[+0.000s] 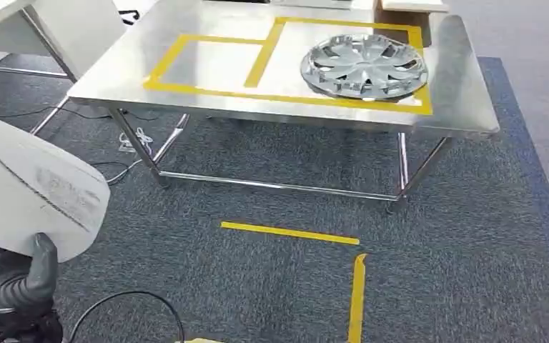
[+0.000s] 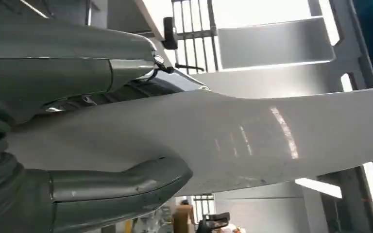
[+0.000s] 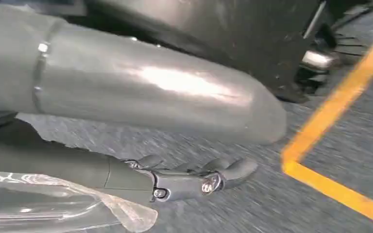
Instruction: Take the parts from the cabinet and place them on the table.
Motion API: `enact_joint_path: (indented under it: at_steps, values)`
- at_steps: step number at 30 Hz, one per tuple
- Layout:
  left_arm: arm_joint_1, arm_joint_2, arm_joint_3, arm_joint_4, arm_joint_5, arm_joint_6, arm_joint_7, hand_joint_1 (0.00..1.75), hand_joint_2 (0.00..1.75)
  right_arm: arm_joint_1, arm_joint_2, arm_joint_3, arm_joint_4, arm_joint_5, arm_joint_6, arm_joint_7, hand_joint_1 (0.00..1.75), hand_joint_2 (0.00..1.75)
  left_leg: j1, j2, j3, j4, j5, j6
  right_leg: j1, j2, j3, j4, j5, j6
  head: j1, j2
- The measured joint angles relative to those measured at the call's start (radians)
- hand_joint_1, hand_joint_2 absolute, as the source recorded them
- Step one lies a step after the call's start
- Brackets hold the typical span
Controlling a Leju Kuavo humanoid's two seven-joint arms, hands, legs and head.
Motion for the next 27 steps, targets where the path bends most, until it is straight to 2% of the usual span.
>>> enact_joint_path:
  at_steps: [1,2,3,4,5,6,7,8,9,10,11,12,14,15,17,18,19,20,21,22,23,24,25,27]
  values:
    - [0.001,-0.002,0.0,0.0,0.0,0.001,0.0,1.75,1.75,0.002,0.0,-0.001,0.0,0.0,0.0,0.0,0.0,0.0,-0.001,0.0,0.016,-0.003,-0.015,0.002,0.001,0.0,-0.059,0.054,-0.039,0.0,0.001,0.0]
    - [0.001,-0.003,0.0,0.0,0.0,0.001,0.0,1.75,1.75,0.006,0.0,-0.002,0.0,0.0,0.0,0.0,0.0,0.0,-0.001,-0.001,0.035,-0.003,-0.029,0.003,0.001,0.001,-0.103,0.076,-0.092,0.004,0.001,0.0]
    - [0.002,-0.005,0.0,0.0,0.001,0.002,0.0,1.75,1.75,0.01,0.0,-0.002,0.0,0.001,-0.002,0.0,0.0,0.0,-0.001,-0.005,0.055,-0.003,-0.045,0.002,0.0,0.0,-0.132,0.073,-0.128,0.004,0.002,0.0]
    - [0.003,-0.006,0.001,0.0,0.003,0.003,0.0,1.75,1.75,0.014,0.0,-0.002,0.0,0.002,-0.002,-0.001,0.0,0.0,-0.001,-0.007,0.079,-0.003,-0.062,0.001,-0.001,0.0,-0.15,0.052,-0.137,0.008,0.003,0.0]
    - [0.004,-0.008,0.001,0.0,0.005,0.005,0.001,1.75,1.75,0.016,0.0,-0.002,0.0,0.006,-0.002,-0.001,0.0,0.0,0.0,-0.007,0.106,-0.003,-0.082,-0.001,-0.002,0.0,-0.159,0.008,-0.112,0.012,0.005,0.0]
    - [0.006,-0.009,0.002,0.0,0.005,0.006,0.001,1.75,1.75,0.017,0.0,-0.002,0.0,0.008,-0.002,-0.001,0.0,0.0,0.0,-0.007,0.134,-0.003,-0.102,-0.004,-0.003,0.0,-0.158,-0.054,-0.047,0.012,0.005,0.0]
    - [0.008,-0.01,0.002,0.0,0.005,0.007,0.001,1.75,1.75,0.021,0.0,-0.002,0.0,0.013,-0.002,-0.001,0.0,0.0,0.0,-0.006,0.149,-0.005,-0.124,-0.008,-0.004,-0.001,-0.159,-0.123,0.084,0.007,0.005,0.0]
    - [0.008,-0.01,0.002,0.0,0.007,0.01,0.002,1.75,1.75,0.025,0.0,-0.002,0.003,0.016,-0.002,0.0,0.0,0.0,-0.003,-0.006,0.169,0.007,-0.145,-0.012,-0.001,-0.004,-0.163,-0.141,0.171,0.004,0.003,0.0]
    - [0.012,-0.011,0.003,0.0,0.007,0.011,0.003,1.75,1.75,0.021,0.0,-0.001,0.003,0.019,-0.002,0.001,0.0,0.0,-0.003,-0.009,0.169,-0.001,-0.153,-0.019,0.004,-0.004,-0.141,-0.137,0.14,-0.007,0.005,0.0]
    - [0.012,-0.013,0.003,-0.001,0.008,0.011,0.003,1.75,1.75,0.02,0.0,-0.001,0.002,0.019,-0.003,0.002,0.0,0.0,0.002,-0.009,0.176,-0.005,-0.155,-0.025,0.009,0.0,-0.139,-0.138,0.149,-0.017,0.002,0.0]
    - [0.012,-0.014,0.003,-0.001,0.007,0.012,0.003,1.75,1.75,0.018,0.0,-0.002,0.001,0.021,-0.005,0.001,0.0,0.0,0.005,-0.008,0.183,0.0,-0.15,-0.03,0.012,-0.002,-0.135,-0.141,0.143,-0.022,0.009,0.0]
    - [0.011,-0.015,0.003,-0.001,0.007,0.012,0.003,1.75,1.75,0.017,-0.002,-0.002,0.0,0.022,-0.005,0.0,0.0,0.0,0.006,-0.008,0.162,0.033,-0.128,-0.037,0.01,0.001,-0.127,-0.147,0.14,-0.027,0.009,0.0]
    - [0.011,-0.015,0.003,-0.001,0.007,0.013,0.002,1.75,1.75,0.016,-0.003,-0.002,0.0,0.022,-0.005,-0.002,0.0,0.0,0.006,-0.005,0.08,0.179,-0.086,-0.049,0.003,-0.001,-0.1,-0.165,0.128,-0.039,0.002,0.0]
    - [0.011,-0.015,0.003,-0.001,0.007,0.014,0.002,1.75,1.75,0.016,-0.003,-0.002,0.0,0.022,-0.002,-0.003,0.0,0.0,0.01,-0.005,0.036,0.241,-0.105,-0.055,0.002,-0.002,-0.085,-0.171,0.12,-0.043,0.0,0.0]
    - [0.011,-0.015,0.003,-0.001,0.007,0.018,0.002,1.75,1.75,0.017,-0.003,-0.002,0.0,0.022,0.003,-0.008,0.0,0.0,0.017,-0.004,-0.034,0.308,-0.202,-0.063,0.001,0.0,-0.062,-0.172,0.101,-0.045,0.002,0.0]
    - [0.011,-0.015,0.003,-0.001,0.007,0.019,0.002,1.75,1.75,0.017,-0.003,-0.002,0.0,0.022,0.003,-0.009,0.0,0.0,0.019,-0.004,-0.055,0.31,-0.24,-0.065,0.001,0.002,-0.05,-0.172,0.092,-0.045,0.0,0.0]
    - [0.011,-0.015,0.003,-0.001,0.007,0.019,0.002,1.75,1.75,0.017,-0.003,-0.002,0.0,0.022,0.004,-0.01,0.0,0.0,0.022,-0.004,-0.067,0.294,-0.244,-0.067,0.0,0.004,-0.036,-0.172,0.082,-0.044,0.001,0.0]
    - [0.011,-0.015,0.003,-0.001,0.007,0.019,0.002,1.75,1.75,0.017,-0.003,-0.002,0.0,0.022,0.005,-0.01,0.0,0.0,0.024,-0.004,-0.065,0.252,-0.208,-0.068,-0.001,0.006,-0.021,-0.172,0.072,-0.042,0.001,0.0]
    - [0.01,-0.015,0.003,-0.001,0.007,0.02,0.002,1.75,1.75,0.016,-0.003,-0.002,0.0,0.022,0.005,-0.01,0.0,0.0,0.026,-0.003,-0.055,0.185,-0.139,-0.069,-0.003,0.007,-0.007,-0.172,0.062,-0.038,0.001,0.0]
    - [0.009,-0.015,0.003,-0.001,0.007,0.021,0.002,1.75,1.75,0.016,-0.003,-0.002,0.0,0.022,0.005,-0.011,0.0,0.0,0.028,-0.001,-0.042,0.108,-0.052,-0.069,-0.004,0.006,0.003,-0.172,0.053,-0.032,0.001,0.0]
    - [0.008,-0.015,0.003,0.0,0.007,0.022,0.002,1.75,1.75,0.015,-0.003,-0.002,0.0,0.021,0.006,-0.012,0.0,0.0,0.028,0.003,-0.048,0.061,-0.002,-0.067,-0.002,0.007,0.005,-0.17,0.046,-0.027,-0.001,0.0]
    - [0.006,-0.014,0.003,0.0,0.007,0.023,0.003,1.75,1.75,0.015,-0.003,-0.002,0.0,0.021,0.007,-0.012,0.0,0.0,0.024,0.006,-0.049,0.061,-0.04,-0.059,0.001,0.01,0.005,-0.167,0.037,-0.017,-0.004,0.0]
    - [0.008,-0.014,0.003,0.0,0.007,0.023,0.003,1.75,1.75,0.015,-0.003,-0.002,0.0,0.021,0.007,-0.012,0.0,0.0,0.022,0.005,-0.045,0.063,-0.017,-0.053,0.001,0.009,-0.002,-0.168,0.03,-0.008,0.001,0.0]
    - [0.005,-0.013,0.002,0.0,0.007,0.023,0.003,1.75,1.75,0.015,-0.003,-0.002,0.0,0.021,0.009,-0.012,0.0,0.0,0.019,0.003,-0.043,0.058,-0.012,-0.041,-0.001,0.007,0.005,-0.179,0.028,0.004,-0.002,0.0]
